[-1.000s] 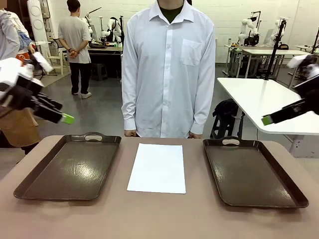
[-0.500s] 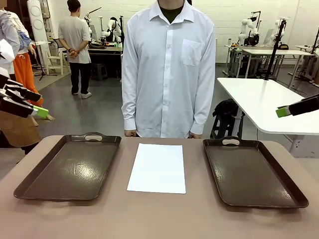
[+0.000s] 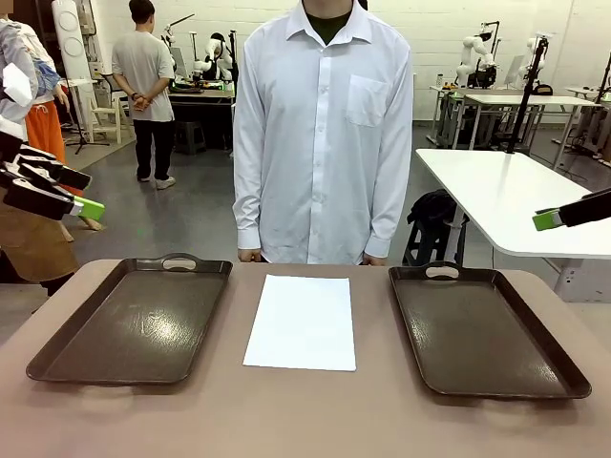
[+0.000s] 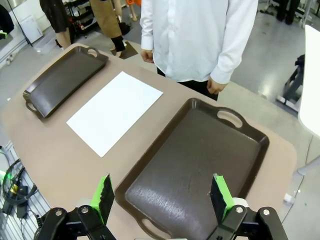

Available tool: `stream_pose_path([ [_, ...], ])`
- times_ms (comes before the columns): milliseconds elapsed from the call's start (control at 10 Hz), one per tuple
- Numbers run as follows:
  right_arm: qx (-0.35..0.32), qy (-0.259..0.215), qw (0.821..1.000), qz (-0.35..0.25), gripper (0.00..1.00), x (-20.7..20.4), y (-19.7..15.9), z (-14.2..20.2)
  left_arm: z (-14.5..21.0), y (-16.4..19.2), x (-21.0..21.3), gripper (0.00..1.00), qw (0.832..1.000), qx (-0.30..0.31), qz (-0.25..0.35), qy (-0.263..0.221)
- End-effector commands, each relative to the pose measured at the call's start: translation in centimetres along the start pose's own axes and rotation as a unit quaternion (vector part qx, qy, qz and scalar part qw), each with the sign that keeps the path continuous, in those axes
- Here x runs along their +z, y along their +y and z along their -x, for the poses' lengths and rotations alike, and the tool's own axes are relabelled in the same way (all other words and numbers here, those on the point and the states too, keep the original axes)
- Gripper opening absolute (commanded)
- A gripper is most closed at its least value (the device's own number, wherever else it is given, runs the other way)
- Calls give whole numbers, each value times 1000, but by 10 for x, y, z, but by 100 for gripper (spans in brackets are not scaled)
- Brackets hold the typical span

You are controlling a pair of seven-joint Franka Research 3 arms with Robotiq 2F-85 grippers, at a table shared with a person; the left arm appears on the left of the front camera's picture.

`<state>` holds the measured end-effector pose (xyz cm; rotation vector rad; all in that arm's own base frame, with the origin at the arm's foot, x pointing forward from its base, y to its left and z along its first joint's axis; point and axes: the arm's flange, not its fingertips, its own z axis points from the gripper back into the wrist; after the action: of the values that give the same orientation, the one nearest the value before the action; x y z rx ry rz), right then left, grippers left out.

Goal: Sort the A4 documents.
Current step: Receive the A4 Paper.

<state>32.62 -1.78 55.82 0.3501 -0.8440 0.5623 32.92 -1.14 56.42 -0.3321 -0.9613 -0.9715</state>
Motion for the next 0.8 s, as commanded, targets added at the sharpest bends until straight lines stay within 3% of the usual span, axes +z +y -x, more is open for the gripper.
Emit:
stream_pose_path([
  [0,6,-8,1000,-17,100,-9,17,42,35,-50,-19,100,1000,1,6,-8],
  [700,-1,-1,1000,-15,100,-15,16,44,39,-43,-14,100,1000,6,26,0],
])
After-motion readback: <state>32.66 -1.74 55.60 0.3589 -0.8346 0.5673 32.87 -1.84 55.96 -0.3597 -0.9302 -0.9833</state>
